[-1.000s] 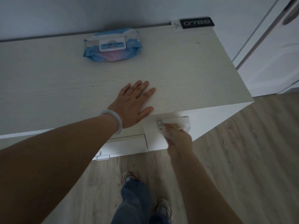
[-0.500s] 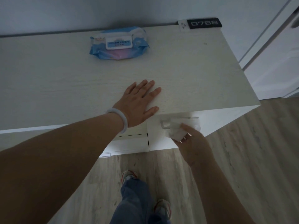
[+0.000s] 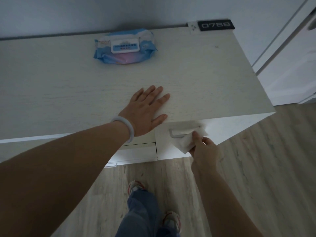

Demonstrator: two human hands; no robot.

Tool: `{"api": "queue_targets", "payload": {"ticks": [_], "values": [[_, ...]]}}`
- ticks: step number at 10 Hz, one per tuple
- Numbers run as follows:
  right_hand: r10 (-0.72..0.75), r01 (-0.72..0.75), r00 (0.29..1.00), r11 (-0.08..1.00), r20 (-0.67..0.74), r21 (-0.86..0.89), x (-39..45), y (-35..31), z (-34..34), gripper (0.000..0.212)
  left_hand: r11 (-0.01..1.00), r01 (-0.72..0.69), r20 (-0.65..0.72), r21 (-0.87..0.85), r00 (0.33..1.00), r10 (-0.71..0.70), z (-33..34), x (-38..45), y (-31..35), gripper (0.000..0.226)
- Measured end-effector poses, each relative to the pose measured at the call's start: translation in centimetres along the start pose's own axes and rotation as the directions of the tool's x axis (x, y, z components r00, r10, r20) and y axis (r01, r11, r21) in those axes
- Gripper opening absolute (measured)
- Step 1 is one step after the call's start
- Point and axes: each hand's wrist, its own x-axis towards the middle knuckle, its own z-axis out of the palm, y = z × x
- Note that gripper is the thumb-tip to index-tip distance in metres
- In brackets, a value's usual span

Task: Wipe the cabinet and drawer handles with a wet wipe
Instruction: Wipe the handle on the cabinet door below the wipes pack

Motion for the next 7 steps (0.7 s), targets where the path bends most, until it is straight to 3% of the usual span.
{"api": "queue_targets", "payload": {"ticks": [2, 3, 5, 7], "values": [[0.002, -0.002, 1.0, 0.998, 0.004, 0.07, 1.6, -1.5, 0.1, 0.013, 1.0, -0.001, 0.007, 0.008, 1.0, 0.001, 0.1, 0.0, 0.0, 0.07], [0.079, -0.088, 0.995, 0.979, 0.059, 0.182, -0.1, -0.2, 0.7, 0.02, 1.0, 0.0, 0.003, 0.012, 1.0, 0.0, 0.2, 0.0, 0.0, 0.07], [0.167, -0.208, 0.975, 0.92, 0.147, 0.333, -0.1, -1.1, 0.1, 0.005, 1.0, -0.003, -0.003, 0.008, 1.0, 0.003, 0.2, 0.0, -0.1, 0.069], [0.159, -0.199, 0.975, 0.937, 0.157, 0.288, -1.5, -0.3, 0.7, 0.007, 1.0, 0.004, -0.004, 0.002, 1.0, -0.004, 0.1, 0.0, 0.1, 0.071]]}}
